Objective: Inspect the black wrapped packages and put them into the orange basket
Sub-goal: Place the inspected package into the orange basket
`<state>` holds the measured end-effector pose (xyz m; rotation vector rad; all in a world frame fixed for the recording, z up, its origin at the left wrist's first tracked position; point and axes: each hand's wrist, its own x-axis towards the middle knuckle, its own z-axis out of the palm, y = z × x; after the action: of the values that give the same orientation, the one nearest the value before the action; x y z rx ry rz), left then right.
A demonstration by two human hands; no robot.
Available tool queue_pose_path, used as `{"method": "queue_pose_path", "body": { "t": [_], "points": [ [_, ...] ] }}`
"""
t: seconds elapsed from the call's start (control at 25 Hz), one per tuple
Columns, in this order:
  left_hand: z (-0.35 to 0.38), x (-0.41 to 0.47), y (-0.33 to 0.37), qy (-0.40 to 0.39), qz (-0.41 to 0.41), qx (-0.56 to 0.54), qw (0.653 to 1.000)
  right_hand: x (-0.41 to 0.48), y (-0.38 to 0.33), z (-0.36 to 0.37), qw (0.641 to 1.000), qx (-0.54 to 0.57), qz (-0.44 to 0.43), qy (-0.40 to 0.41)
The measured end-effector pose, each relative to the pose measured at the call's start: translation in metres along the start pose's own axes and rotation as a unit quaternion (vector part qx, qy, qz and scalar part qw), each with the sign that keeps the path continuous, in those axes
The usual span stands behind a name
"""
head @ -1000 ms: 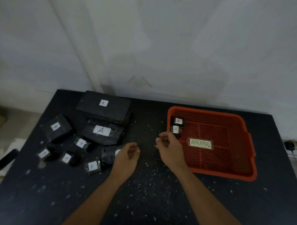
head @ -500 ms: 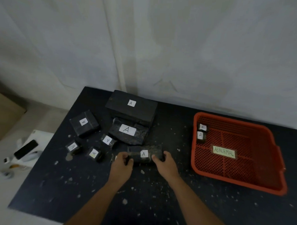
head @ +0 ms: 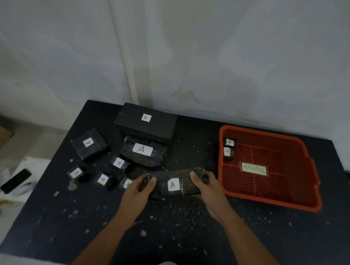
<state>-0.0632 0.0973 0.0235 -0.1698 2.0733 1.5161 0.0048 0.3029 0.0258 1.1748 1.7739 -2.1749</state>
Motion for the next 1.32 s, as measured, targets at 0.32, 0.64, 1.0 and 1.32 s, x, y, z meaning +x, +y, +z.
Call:
{"method": "queue_pose_path", "body": {
  "t": [0.32, 0.64, 1.0, 1.32],
  "points": [
    [0.028, -0.03, 0.0, -0.089, -0.035, -0.151, 0.984, -0.039, 0.007, -0.033, 0.999, -0.015, -0.021, -0.022],
    [0.042, -0.044, 0.013, -0.165, 0.018, -0.061, 0.984, -0.049, 0.018, -0.05, 0.996, 0.008, -0.053, 0.069],
    [0.051, -0.047, 0.016, -0.146, 0.061, -0.041, 0.987, -0.061, 0.022, -0.073, 0.998, -0.004, -0.043, -0.049],
    [0.062, -0.048, 0.027, -0.179, 0.051, -0.059, 0.981, -0.068, 0.017, -0.085, 0.993, -0.038, -0.111, -0.018]
  ]
}}
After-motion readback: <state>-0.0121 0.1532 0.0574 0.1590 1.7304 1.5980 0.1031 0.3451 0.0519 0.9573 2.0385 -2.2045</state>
